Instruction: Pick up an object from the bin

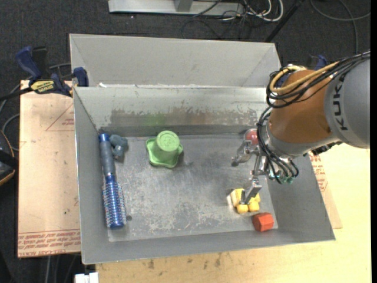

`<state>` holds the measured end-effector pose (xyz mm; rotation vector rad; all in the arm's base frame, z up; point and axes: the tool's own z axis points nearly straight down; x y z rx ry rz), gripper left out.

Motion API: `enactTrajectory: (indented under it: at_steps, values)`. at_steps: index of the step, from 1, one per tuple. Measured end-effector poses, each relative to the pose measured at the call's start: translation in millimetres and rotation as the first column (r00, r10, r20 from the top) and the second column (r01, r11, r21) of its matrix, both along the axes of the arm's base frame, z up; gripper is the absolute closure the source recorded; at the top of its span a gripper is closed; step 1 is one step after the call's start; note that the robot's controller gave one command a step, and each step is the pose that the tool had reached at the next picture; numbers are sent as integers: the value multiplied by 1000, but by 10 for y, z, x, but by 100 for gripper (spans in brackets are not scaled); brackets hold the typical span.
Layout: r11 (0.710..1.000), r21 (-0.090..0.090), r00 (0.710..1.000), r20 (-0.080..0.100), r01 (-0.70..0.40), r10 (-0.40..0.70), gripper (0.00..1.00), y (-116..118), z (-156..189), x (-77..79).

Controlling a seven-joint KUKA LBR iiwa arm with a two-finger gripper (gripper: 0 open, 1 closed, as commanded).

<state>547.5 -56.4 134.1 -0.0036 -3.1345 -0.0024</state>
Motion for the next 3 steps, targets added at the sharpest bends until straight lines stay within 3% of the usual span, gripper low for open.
enactTrajectory:
  at_steps: [1, 2, 3]
  values:
    - [952, -1, 952, 12, -307, 307, 0, -142, -607, -51]
    - [948, -9, 947, 15, -319, 319, 0, -789, 214, -126]
    - [898, -5, 897, 15, -441, 441, 0, -493, -399, -14]
